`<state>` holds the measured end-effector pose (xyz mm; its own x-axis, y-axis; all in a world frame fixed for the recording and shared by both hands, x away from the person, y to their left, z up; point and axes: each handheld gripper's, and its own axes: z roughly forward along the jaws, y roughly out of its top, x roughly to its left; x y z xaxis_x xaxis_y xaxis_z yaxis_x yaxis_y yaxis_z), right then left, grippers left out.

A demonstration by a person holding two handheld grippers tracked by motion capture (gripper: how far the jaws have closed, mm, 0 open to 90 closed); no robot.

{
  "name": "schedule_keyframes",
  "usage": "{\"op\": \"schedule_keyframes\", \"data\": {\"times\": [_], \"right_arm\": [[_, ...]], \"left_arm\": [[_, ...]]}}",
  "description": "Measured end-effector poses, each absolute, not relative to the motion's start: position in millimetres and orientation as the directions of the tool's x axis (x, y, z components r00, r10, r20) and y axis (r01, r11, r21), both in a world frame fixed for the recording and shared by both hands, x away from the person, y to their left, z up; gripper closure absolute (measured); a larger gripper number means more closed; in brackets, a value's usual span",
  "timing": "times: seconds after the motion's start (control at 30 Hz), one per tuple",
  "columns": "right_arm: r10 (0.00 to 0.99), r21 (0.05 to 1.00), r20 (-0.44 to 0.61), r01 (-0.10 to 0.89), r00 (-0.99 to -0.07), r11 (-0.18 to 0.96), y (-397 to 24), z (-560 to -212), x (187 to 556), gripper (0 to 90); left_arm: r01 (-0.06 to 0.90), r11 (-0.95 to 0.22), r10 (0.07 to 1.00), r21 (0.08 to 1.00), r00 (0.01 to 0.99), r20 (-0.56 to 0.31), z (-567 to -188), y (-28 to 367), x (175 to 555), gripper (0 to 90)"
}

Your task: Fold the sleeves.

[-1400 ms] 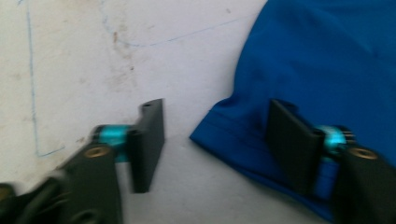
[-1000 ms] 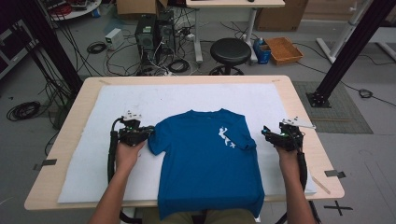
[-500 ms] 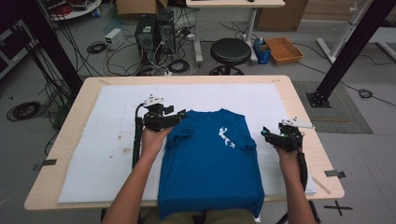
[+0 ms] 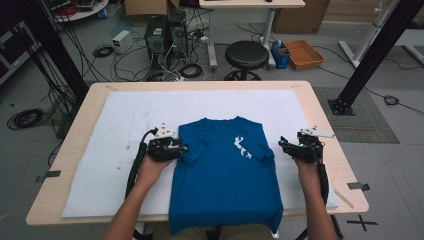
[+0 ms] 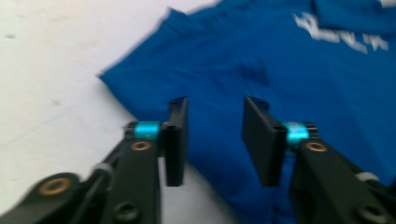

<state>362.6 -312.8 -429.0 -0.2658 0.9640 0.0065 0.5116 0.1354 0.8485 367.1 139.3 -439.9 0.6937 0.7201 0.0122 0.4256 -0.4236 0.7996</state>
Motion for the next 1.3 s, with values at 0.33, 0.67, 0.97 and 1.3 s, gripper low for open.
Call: {"op": "schedule_keyframes", "data": {"times": [0.33, 0.67, 0.97, 1.3], "right_arm": [[0.961, 0.850, 0.009, 0.508, -0.276, 0.138, -313, -429, 363, 30.8], [0.908, 0.858, -0.009, 0.464, -0.419, 0.223, -313, -428, 361, 21.2], [0.894, 0.862, 0.005, 0.455, -0.449, 0.224, -323, -430, 354, 21.2], [0.742, 0.725, -0.152, 0.437, -0.653, 0.533, -276, -440, 356, 32.6]], "left_arm": [[0.428, -0.449, 0.752, 0.784, 0.655, 0.072, -447, 141, 360, 47.0], [0.342, -0.026, 0.791, 0.939, 0.582, -0.190, -438, 205, 350, 24.8], [0.293, -0.029, 0.790, 0.956, 0.593, -0.158, -437, 216, 348, 25.1], [0.311, -0.007, 0.804, 0.950, 0.567, -0.180, -441, 221, 351, 25.1]]}}
